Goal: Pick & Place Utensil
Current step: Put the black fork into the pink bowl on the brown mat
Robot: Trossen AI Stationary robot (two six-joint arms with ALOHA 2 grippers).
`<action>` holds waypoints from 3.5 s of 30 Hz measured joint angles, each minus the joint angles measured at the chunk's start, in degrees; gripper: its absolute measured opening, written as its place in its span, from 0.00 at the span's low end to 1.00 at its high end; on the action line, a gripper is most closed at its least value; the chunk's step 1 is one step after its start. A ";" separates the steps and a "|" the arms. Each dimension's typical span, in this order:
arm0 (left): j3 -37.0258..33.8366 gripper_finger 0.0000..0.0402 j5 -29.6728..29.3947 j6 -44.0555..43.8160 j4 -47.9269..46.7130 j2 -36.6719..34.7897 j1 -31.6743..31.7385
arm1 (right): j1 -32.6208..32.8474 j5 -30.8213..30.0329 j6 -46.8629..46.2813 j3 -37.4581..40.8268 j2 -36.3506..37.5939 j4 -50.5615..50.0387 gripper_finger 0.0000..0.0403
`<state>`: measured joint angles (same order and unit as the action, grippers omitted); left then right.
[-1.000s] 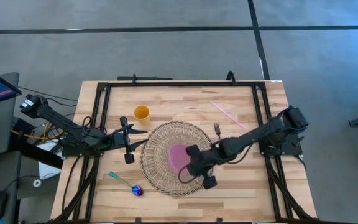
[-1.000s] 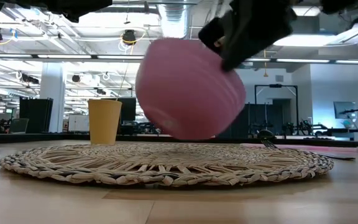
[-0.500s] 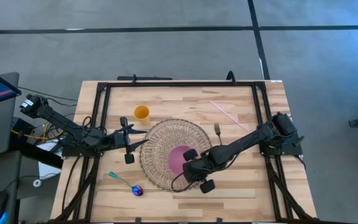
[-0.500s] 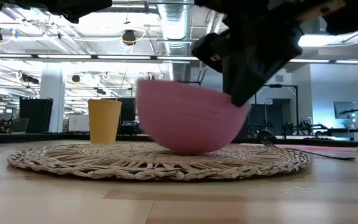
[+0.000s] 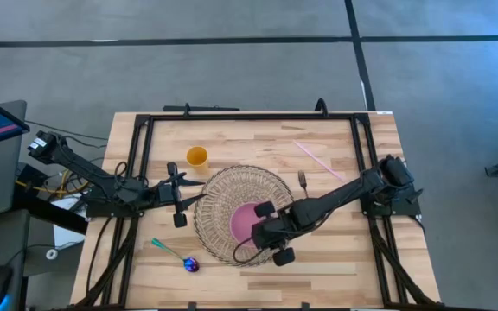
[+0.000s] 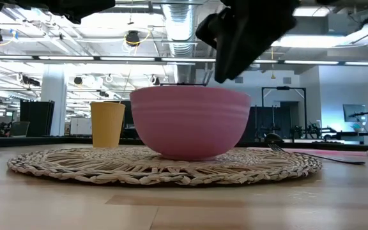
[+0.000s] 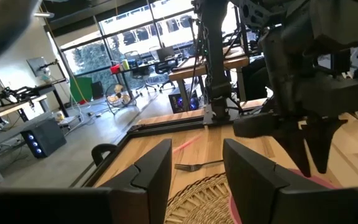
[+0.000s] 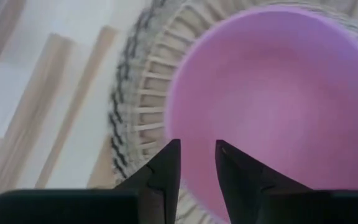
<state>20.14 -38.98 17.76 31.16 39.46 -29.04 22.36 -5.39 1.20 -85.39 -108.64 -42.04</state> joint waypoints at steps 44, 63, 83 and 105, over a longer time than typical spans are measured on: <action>0.00 0.36 0.00 -0.02 1.51 0.02 0.00 | -2.52 -23.86 -50.09 55.88 44.16 15.84 0.23; 0.00 0.36 0.00 -0.02 1.97 0.02 0.00 | -1.76 -29.42 -64.21 59.80 27.00 26.34 0.23; 0.00 0.36 0.00 -0.02 1.97 0.02 0.00 | -1.86 -27.09 -67.48 59.87 27.27 27.29 0.02; 0.02 0.36 0.00 -0.02 1.95 0.02 0.00 | -1.85 -11.97 -46.98 38.17 37.71 26.08 0.01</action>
<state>20.16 -38.98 17.74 33.10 39.48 -29.04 20.51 -17.36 -45.78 -47.21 -70.93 -15.96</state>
